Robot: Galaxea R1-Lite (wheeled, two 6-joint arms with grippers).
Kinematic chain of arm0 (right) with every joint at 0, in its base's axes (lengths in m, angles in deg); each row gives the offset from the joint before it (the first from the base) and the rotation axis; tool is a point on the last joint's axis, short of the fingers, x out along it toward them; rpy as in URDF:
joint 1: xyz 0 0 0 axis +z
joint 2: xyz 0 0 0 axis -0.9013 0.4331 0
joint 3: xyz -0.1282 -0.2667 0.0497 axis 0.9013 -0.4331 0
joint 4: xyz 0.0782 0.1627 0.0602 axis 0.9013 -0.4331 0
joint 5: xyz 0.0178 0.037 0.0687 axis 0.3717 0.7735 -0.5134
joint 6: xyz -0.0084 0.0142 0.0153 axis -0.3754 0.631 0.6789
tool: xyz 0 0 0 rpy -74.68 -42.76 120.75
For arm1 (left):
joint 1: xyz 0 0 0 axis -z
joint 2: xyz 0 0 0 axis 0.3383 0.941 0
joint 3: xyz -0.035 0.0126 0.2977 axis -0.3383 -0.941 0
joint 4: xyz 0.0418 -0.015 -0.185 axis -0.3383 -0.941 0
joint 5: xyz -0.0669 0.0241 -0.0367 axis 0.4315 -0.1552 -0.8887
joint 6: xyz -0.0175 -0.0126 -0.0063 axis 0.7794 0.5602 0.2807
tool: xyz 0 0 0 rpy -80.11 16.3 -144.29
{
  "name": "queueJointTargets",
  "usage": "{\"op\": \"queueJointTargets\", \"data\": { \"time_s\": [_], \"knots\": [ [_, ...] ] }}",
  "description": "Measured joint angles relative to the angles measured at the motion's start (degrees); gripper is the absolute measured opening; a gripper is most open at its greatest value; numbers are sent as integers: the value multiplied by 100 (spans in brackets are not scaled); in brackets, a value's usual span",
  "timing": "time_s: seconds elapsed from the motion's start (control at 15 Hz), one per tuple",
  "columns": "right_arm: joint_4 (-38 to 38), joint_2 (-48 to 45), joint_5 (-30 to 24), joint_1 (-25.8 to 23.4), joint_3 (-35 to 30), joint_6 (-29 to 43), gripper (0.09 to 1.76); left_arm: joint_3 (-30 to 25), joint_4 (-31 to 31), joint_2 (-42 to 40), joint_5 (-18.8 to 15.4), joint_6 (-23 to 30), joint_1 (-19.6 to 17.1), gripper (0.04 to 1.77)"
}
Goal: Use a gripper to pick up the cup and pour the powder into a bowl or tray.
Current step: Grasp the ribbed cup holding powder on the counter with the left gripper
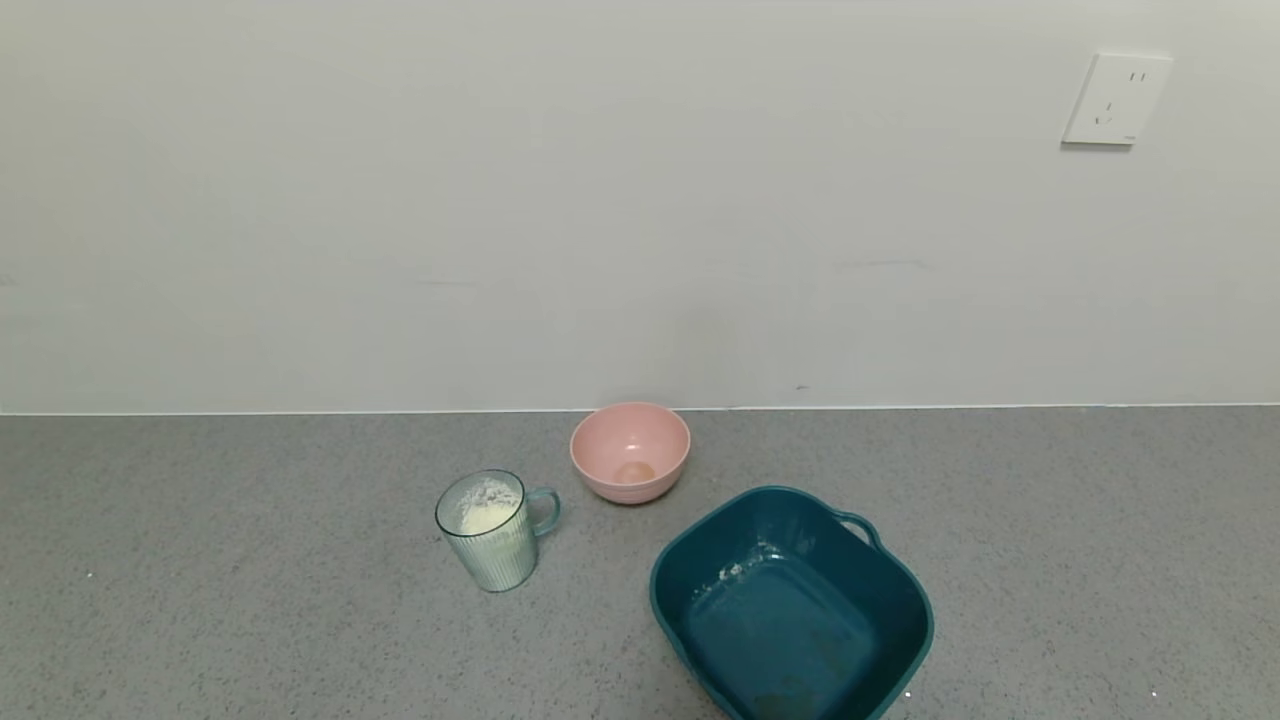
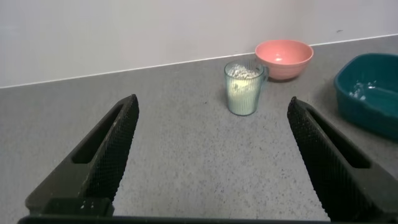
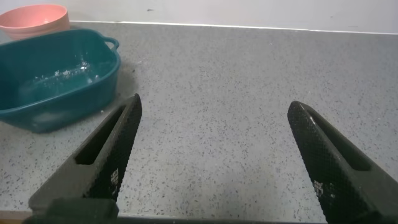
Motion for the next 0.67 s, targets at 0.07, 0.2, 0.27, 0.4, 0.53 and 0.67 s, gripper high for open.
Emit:
{"op": "queueJointTargets", "data": {
  "time_s": [0.07,0.2,0.27,0.4,0.53,0.67],
  "knots": [
    [0,0,0,0,0,-2,171,258,-20,276,-11,-10,72,172],
    [0,0,0,0,0,0,171,761,-41,912,-12,-21,325,172],
    [-2,0,0,0,0,-2,171,973,-37,1232,-12,-27,466,172],
    [0,0,0,0,0,0,171,1353,-13,1910,-21,-46,700,172],
    [0,0,0,0,0,-2,171,1668,-6,2658,-45,-68,829,172],
    [0,0,0,0,0,-2,171,1882,0,3424,-61,-137,885,172]
  ]
}}
